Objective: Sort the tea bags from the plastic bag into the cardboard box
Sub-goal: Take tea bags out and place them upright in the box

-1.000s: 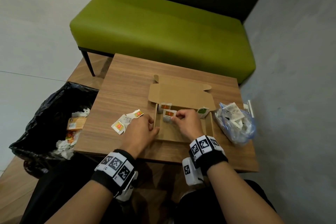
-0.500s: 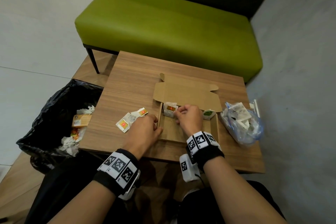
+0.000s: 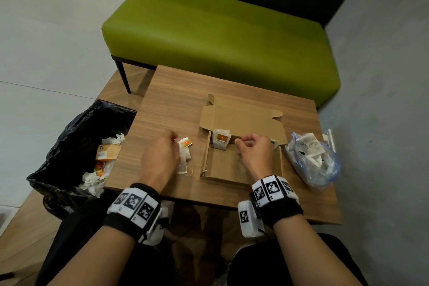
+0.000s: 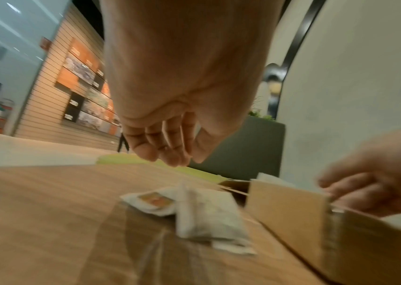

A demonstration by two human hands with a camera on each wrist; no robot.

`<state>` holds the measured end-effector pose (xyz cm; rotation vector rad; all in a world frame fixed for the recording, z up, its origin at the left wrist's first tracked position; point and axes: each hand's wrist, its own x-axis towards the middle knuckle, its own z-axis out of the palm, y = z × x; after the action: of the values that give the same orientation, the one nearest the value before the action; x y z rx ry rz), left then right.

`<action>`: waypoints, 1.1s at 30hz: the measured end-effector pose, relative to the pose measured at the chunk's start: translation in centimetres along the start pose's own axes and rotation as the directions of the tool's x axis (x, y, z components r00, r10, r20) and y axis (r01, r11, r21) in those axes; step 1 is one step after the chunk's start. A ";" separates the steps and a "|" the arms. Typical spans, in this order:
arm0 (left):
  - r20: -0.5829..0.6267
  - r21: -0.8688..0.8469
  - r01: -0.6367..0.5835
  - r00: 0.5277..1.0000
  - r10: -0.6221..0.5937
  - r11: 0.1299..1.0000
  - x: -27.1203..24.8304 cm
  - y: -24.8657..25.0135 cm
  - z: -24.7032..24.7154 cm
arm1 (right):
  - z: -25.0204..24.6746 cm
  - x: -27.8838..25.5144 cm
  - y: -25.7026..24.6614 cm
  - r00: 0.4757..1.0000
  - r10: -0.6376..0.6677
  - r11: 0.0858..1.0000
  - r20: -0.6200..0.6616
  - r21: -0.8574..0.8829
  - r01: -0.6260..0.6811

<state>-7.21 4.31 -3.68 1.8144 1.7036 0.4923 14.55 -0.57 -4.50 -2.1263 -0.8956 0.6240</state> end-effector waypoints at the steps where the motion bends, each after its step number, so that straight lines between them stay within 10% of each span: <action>1: -0.027 0.010 0.041 0.999 -0.041 0.999 0.7 -0.9 -0.5 | -0.4 -0.3 -0.1 1.000 -0.014 1.000 -0.005 -0.004 0.014; 11: 0.085 0.094 0.035 0.995 -0.043 0.995 0.5 -3.9 0.1 | -1.7 -3.6 -0.6 0.994 -0.104 0.994 -0.040 0.014 0.104; 20: 0.351 0.457 -0.434 0.890 0.291 0.777 -3.2 -1.9 0.8 | -1.2 -6.7 -1.3 0.987 -0.156 0.987 0.028 0.034 0.155; 33: 0.192 0.471 -0.361 0.933 0.306 0.805 -3.4 -3.2 0.5 | -1.0 -8.6 -2.5 0.969 -0.228 0.973 0.095 -0.006 0.229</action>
<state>-9.66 0.92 -5.69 2.4926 1.5302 0.0769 8.72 -6.34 -0.71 -1.9840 -1.1826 0.6024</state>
